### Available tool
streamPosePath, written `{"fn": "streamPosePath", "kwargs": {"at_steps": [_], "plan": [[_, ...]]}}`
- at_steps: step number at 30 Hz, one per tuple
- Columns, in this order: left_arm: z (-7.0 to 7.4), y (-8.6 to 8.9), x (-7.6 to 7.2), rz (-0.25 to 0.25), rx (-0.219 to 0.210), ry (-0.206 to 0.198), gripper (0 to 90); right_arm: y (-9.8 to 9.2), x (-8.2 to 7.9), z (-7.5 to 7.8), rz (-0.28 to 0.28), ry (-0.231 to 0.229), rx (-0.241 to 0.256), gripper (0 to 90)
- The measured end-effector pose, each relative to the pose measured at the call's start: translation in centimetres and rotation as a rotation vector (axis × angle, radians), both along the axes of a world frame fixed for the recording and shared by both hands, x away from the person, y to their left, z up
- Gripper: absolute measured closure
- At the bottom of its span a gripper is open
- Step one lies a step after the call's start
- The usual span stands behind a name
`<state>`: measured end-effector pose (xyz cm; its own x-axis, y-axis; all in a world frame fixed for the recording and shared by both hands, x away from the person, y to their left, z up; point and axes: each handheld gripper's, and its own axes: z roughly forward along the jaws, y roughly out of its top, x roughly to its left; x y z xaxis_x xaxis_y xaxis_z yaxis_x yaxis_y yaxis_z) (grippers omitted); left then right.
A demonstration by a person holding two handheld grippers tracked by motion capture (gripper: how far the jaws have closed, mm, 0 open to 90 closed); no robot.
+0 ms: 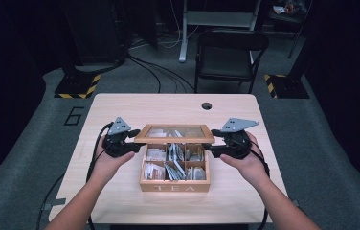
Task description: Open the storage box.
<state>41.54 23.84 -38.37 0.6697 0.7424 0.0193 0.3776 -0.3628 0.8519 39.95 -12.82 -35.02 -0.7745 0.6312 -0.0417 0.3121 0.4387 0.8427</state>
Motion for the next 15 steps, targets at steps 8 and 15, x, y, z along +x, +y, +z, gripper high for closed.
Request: {"fn": "streamPosePath", "kwargs": {"at_steps": [8, 15], "plan": [[0.6, -0.2, 0.3, 0.012, 0.027, -0.022, 54.7, -0.2, 0.5, 0.4, 0.000, -0.006, 0.032, 41.6], [1.1, -0.1, 0.9, 0.024, 0.006, -0.007, 55.8, -0.4, 1.0, 0.0, 0.000, -0.044, 0.019, 38.7]]}}
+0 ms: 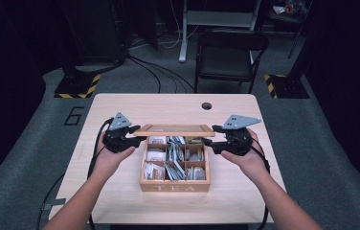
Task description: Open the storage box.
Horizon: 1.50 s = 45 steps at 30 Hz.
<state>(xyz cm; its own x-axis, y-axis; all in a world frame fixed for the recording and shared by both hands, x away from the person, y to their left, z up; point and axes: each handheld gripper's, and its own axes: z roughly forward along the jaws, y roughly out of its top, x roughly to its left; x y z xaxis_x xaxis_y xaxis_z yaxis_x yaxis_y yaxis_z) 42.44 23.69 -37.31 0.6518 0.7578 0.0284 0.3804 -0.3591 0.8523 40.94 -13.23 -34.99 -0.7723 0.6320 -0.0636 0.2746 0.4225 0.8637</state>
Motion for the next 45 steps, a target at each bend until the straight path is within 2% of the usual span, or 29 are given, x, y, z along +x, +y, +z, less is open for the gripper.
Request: {"fn": "streamPosePath", "kwargs": {"at_steps": [5, 8, 9, 15, 16, 18, 21, 24, 27, 36, 39, 45], "plan": [[0.6, 0.0, 0.7, 0.009, -0.015, 0.005, 57.1, -0.2, 1.0, -0.6, -0.028, 0.008, -0.012, 40.6], [0.9, 0.0, 1.1, 0.014, -0.016, 0.004, 57.9, -0.1, 2.1, -0.9, -0.049, -0.007, -0.011, 43.0], [1.0, 0.0, 1.3, 0.017, -0.021, 0.002, 58.2, -0.1, 2.5, -1.1, -0.047, -0.024, -0.014, 43.1], [1.6, 0.0, 2.0, 0.024, -0.021, 0.007, 59.4, 0.1, 4.4, -1.4, -0.059, -0.030, 0.032, 45.5], [1.7, 0.0, 2.2, 0.022, -0.017, 0.012, 59.5, 0.3, 4.5, -1.4, -0.067, -0.018, 0.037, 46.7], [1.9, -0.1, 2.4, 0.024, -0.018, 0.012, 59.7, 0.5, 4.9, -1.3, -0.064, -0.038, 0.033, 51.3], [2.1, 0.0, 2.7, 0.019, -0.017, 0.024, 59.9, 0.6, 5.4, -1.3, -0.061, -0.064, 0.033, 56.4], [2.2, -0.1, 3.0, 0.026, -0.017, 0.018, 60.2, 0.8, 5.7, -1.2, -0.071, -0.054, 0.035, 57.4], [2.4, 0.0, 3.3, 0.027, -0.025, 0.026, 60.4, 0.9, 6.0, -1.2, -0.069, -0.066, 0.035, 57.5], [2.7, 0.0, 4.1, 0.036, -0.041, 0.021, 60.9, 0.7, 6.8, -1.0, -0.088, -0.044, 0.063, 58.8], [2.7, 0.0, 4.4, 0.039, -0.048, 0.022, 60.8, 0.7, 7.1, -0.8, -0.087, -0.055, 0.058, 59.9], [2.3, 0.1, 5.2, 0.044, -0.066, 0.020, 57.6, 0.6, 7.6, -0.7, -0.089, -0.048, 0.063, 60.4]]}}
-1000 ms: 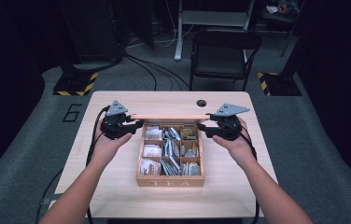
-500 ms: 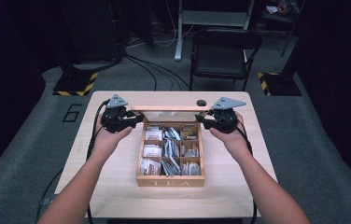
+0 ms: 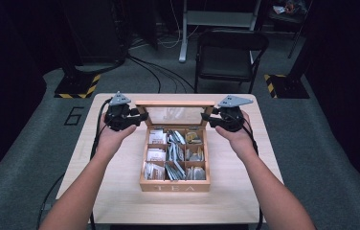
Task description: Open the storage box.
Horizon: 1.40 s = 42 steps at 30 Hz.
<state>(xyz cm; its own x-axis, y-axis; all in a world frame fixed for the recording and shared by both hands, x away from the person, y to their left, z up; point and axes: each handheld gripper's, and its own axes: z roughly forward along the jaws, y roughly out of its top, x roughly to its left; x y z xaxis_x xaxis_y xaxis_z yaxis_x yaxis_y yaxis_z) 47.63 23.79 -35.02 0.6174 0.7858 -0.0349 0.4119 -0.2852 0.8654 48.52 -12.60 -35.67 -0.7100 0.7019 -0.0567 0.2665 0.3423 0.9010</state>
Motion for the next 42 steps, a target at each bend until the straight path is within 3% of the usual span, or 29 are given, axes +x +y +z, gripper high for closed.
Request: {"fn": "streamPosePath", "kwargs": {"at_steps": [3, 9, 17, 20, 23, 27, 36, 42], "plan": [[-0.5, -0.3, 0.5, -0.001, 0.032, 0.004, 56.4, 0.0, 0.3, 0.2, 0.000, 0.011, 0.003, 60.4], [-1.1, -0.5, 1.2, 0.003, 0.039, -0.002, 59.6, 0.1, 0.7, 0.3, -0.012, 0.026, 0.010, 60.8], [-1.4, -0.4, 1.9, 0.011, 0.025, -0.013, 62.5, 0.0, 1.5, 0.3, -0.025, 0.026, 0.037, 61.0], [-1.5, -0.3, 2.2, 0.015, 0.013, -0.016, 62.8, 0.1, 1.9, 0.3, -0.041, 0.047, 0.053, 56.3], [-1.5, -0.3, 2.3, 0.013, 0.006, -0.014, 62.9, 0.1, 2.3, -0.3, -0.058, 0.049, 0.031, 52.0], [-1.5, -0.3, 2.5, 0.019, -0.002, -0.012, 63.0, -0.1, 2.8, -1.2, -0.074, 0.078, 0.023, 52.4], [-1.2, -0.4, 3.4, 0.030, 0.008, 0.005, 63.6, 0.4, 3.4, -2.1, -0.044, 0.070, 0.016, 54.2], [-1.2, -0.5, 3.9, 0.036, 0.004, 0.003, 64.1, 0.5, 4.0, -2.7, -0.070, 0.088, 0.011, 53.5]]}}
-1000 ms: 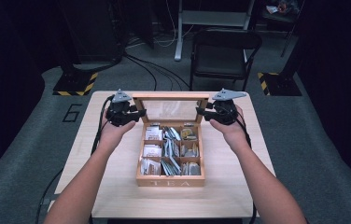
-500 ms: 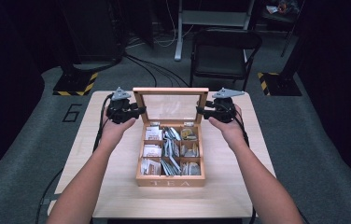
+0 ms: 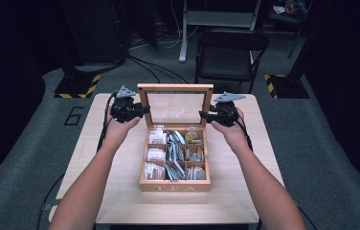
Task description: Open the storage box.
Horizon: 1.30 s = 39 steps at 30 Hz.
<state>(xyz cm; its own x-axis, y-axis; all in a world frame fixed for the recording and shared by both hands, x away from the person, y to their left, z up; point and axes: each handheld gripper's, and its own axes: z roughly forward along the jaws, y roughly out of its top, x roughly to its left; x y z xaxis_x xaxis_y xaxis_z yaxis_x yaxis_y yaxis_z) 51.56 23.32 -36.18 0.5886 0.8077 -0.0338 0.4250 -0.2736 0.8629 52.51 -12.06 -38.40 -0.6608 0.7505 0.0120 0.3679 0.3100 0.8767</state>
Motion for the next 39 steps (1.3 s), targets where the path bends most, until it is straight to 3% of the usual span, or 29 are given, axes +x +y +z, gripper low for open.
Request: {"fn": "streamPosePath", "kwargs": {"at_steps": [5, 15, 29, 39], "plan": [[0.0, 0.0, 0.3, 0.004, -0.013, 0.008, 64.0, -0.1, 0.7, -0.6, -0.005, 0.028, 0.025, 57.0], [0.1, 0.0, 0.7, 0.003, -0.005, 0.016, 64.4, 0.0, 1.1, -0.9, -0.001, 0.013, 0.021, 61.1], [0.0, 0.0, 1.1, 0.005, -0.010, 0.007, 64.2, -0.1, 1.5, -0.8, -0.003, 0.033, 0.024, 62.6], [-1.1, 0.4, 1.1, 0.009, -0.016, 0.044, 60.3, -0.1, 1.9, -1.0, -0.021, 0.034, 0.034, 63.4]]}}
